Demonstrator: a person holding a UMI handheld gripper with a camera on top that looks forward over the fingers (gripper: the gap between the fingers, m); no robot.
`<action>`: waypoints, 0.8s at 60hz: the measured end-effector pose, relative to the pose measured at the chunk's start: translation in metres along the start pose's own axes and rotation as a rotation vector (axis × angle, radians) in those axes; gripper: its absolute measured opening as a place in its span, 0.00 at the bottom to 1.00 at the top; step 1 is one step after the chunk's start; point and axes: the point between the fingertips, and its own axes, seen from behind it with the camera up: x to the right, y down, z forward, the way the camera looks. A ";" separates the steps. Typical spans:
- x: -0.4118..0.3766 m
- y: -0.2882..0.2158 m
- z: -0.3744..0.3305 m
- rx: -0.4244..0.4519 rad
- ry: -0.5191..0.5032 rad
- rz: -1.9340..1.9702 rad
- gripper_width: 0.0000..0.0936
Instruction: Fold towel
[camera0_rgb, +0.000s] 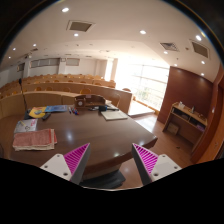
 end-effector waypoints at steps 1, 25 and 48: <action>0.000 0.001 0.000 -0.002 0.000 -0.001 0.91; -0.118 0.096 -0.020 -0.150 -0.122 -0.018 0.91; -0.493 0.128 -0.062 -0.206 -0.561 -0.109 0.91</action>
